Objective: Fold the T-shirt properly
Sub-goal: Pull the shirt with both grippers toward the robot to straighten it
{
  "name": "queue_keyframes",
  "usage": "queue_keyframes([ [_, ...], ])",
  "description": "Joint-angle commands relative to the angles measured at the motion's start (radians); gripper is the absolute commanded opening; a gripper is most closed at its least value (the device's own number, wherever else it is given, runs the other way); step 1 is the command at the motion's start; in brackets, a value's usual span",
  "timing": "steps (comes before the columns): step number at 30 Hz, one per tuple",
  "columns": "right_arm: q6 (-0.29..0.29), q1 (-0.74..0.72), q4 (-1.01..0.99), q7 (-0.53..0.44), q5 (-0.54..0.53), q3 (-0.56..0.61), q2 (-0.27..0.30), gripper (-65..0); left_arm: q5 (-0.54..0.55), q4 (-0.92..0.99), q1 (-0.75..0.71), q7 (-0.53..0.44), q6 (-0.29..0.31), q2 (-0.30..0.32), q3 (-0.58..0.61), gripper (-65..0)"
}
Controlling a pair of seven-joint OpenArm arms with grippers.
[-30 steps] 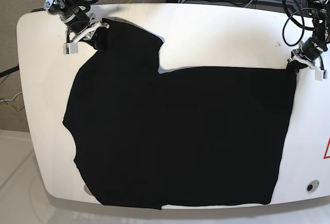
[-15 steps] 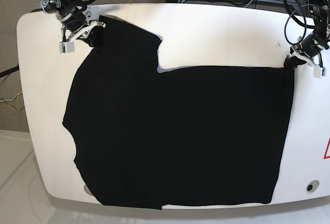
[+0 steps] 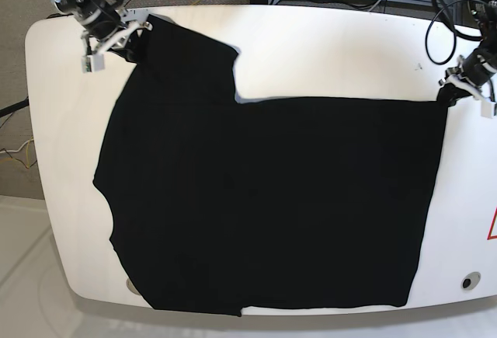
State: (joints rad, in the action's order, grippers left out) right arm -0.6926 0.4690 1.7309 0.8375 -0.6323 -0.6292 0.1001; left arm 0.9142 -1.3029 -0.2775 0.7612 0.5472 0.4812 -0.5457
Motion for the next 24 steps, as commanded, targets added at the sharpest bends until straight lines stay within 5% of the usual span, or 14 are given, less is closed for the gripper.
queue_keyframes([
  [1, -0.006, 0.014, 0.039, 0.0, -0.011, -0.018, 0.014, -65.0, 0.017, -0.044, -0.018, 0.009, 0.01, 0.019, -0.033, -65.0],
  [12, -0.006, 0.1, 0.116, 0.03, -0.033, -0.1, 0.016, -65.0, 0.045, -0.185, -0.157, 0.052, 0.041, -0.013, -0.134, -65.0],
  [24, -0.006, 0.168, 0.079, 0.055, -0.18, -0.177, 0.027, -65.0, 0.063, -0.242, -0.271, 0.037, 0.066, -0.009, -0.163, -65.0],
])
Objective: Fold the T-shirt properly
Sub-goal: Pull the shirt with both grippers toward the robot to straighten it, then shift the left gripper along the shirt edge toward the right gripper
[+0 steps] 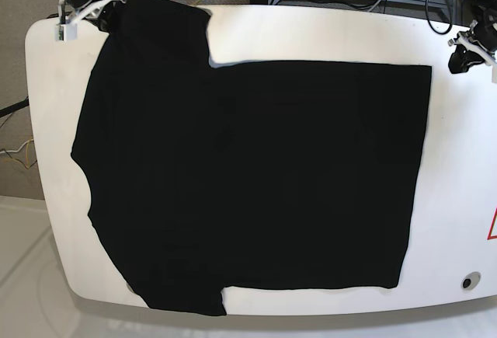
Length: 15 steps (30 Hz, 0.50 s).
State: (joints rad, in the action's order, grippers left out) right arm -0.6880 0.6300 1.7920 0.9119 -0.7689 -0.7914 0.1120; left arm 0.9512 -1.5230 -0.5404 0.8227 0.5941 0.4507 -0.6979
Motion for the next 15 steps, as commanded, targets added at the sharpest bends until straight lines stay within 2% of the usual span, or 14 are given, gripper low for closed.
queue_keyframes([
  [1, -0.01, 0.007, 0.018, -0.02, -0.047, -0.019, 0.017, -65.0, 0.028, -0.022, -0.011, -0.026, 0.023, 0.022, -0.012, -65.0],
  [12, -0.01, 0.001, 0.035, -0.023, -0.071, -0.052, 0.024, -65.0, 0.03, -0.024, -0.004, -0.056, 0.031, 0.03, -0.015, -65.0],
  [15, -0.01, -0.01, 0.047, -0.021, -0.059, -0.045, 0.021, -65.0, 0.018, -0.021, 0.016, -0.033, 0.023, 0.035, -0.005, -65.0],
])
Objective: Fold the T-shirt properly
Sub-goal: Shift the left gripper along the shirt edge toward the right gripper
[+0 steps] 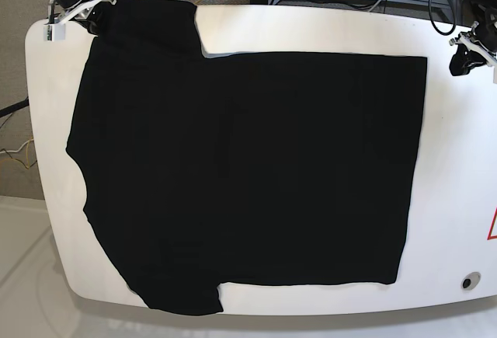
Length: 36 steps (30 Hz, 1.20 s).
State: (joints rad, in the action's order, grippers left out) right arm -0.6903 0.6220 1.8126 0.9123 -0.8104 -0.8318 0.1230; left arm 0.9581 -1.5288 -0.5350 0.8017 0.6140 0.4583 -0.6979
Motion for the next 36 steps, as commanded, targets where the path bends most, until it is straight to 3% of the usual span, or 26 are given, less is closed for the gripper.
queue_keyframes([
  [1, -0.008, -0.002, 0.028, -0.021, -0.016, -0.004, 0.01, -65.0, 0.009, -0.014, 0.015, -0.008, 0.001, 0.029, -0.004, -65.0],
  [5, -0.008, -0.006, 0.029, -0.021, -0.013, -0.005, 0.008, -65.0, 0.001, -0.014, 0.023, 0.016, 0.0, 0.032, -0.004, -63.6],
  [7, -0.008, -0.008, 0.031, -0.021, -0.012, -0.004, 0.008, -65.0, -0.002, -0.013, 0.025, 0.03, -0.004, 0.032, -0.002, -58.9],
  [9, -0.008, -0.011, 0.036, -0.028, -0.018, 0.001, 0.01, -65.0, -0.002, -0.008, 0.018, 0.074, -0.017, 0.031, -0.001, -49.5],
  [13, -0.008, -0.013, 0.036, -0.028, -0.016, 0.01, 0.011, -65.0, -0.004, -0.008, 0.019, 0.106, -0.019, 0.033, -0.001, -39.5],
  [17, -0.008, -0.014, 0.036, -0.031, -0.016, 0.015, 0.012, -65.0, 0.002, -0.01, 0.018, 0.11, -0.014, 0.036, -0.001, -34.8],
  [23, -0.008, -0.022, 0.037, -0.024, -0.005, 0.013, 0.01, -65.0, 0.011, -0.006, 0.011, 0.073, 0.004, 0.038, 0.011, -32.2],
  [29, -0.008, -0.025, 0.038, -0.024, -0.003, 0.013, 0.01, -65.0, 0.014, -0.006, 0.003, 0.051, 0.012, 0.037, 0.015, -32.6],
  [36, -0.008, -0.024, 0.033, -0.023, 0.005, 0.018, 0.01, -65.0, 0.006, -0.008, 0.007, 0.039, 0.061, 0.029, 0.027, -35.4],
])
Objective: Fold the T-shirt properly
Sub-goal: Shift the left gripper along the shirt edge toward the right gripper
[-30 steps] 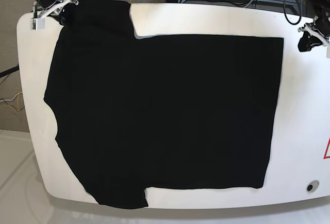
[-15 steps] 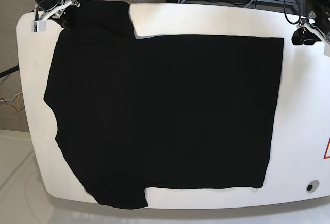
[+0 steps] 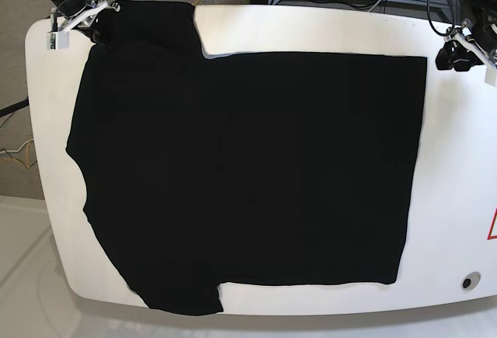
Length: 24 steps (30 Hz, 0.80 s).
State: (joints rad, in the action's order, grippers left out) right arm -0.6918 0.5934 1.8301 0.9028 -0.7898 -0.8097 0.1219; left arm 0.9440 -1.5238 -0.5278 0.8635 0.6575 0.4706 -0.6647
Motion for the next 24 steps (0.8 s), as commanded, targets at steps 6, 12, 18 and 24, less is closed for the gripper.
queue_keyframes([
  [6, -0.006, 0.008, 0.014, -0.014, -0.019, -0.007, 0.01, -65.0, 0.026, -0.002, 0.013, 0.003, 0.024, 0.002, -0.002, -35.2],
  [12, -0.006, 0.01, 0.015, -0.011, -0.018, -0.008, 0.009, -65.0, 0.027, 0.015, 0.027, 0.017, 0.02, -0.01, 0.004, -34.4],
  [18, -0.006, 0.008, 0.015, -0.017, -0.021, -0.01, 0.01, -65.0, 0.019, 0.076, 0.056, 0.02, -0.001, 0.002, 0.052, -33.2],
  [24, -0.006, 0.007, 0.015, -0.02, -0.022, -0.011, 0.01, -65.0, 0.019, 0.122, 0.072, 0.015, -0.011, 0.003, 0.086, -33.1],
])
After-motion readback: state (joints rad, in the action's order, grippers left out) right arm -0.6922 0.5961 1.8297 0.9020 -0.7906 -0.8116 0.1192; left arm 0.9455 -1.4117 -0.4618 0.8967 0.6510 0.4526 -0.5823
